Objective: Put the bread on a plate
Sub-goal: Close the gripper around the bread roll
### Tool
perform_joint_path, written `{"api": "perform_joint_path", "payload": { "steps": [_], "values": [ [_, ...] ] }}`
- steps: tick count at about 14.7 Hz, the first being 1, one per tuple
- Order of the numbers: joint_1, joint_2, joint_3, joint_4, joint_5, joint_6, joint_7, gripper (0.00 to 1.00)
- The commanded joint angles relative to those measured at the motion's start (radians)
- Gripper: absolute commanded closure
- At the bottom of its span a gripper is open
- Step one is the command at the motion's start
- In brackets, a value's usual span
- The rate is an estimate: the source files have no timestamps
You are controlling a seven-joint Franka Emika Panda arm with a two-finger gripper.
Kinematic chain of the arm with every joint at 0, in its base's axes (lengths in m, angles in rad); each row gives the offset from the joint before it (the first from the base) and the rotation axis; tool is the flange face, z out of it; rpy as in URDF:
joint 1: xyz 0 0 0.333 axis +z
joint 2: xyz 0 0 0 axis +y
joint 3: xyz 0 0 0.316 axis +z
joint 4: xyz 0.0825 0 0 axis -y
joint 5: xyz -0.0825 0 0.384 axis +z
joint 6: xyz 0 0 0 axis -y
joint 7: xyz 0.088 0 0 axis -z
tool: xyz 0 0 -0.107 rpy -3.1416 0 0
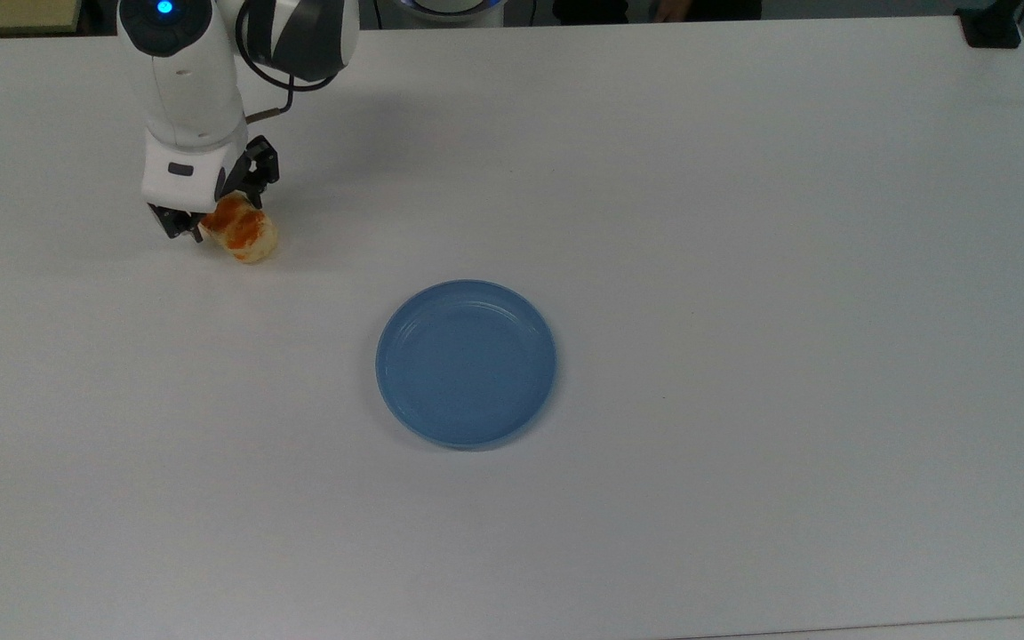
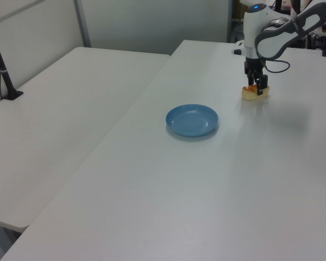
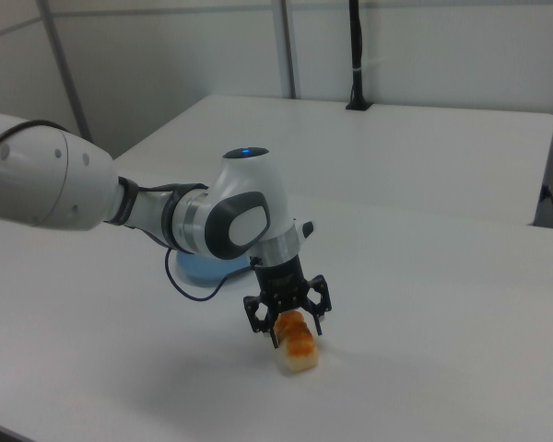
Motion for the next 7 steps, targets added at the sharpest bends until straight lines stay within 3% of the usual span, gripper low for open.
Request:
{"api": "perform_joint_path", "payload": {
  "steps": [1,5,7],
  "values": [
    [0.015,-0.005,-0.002,-0.004,-0.024,0.017,0.047,0.40],
    [0.017,-0.005,0.005,-0.010,-0.024,0.016,0.075,0.56],
    [0.017,-0.008,0.008,-0.010,-0.024,0.005,0.077,0.57]
  ]
}}
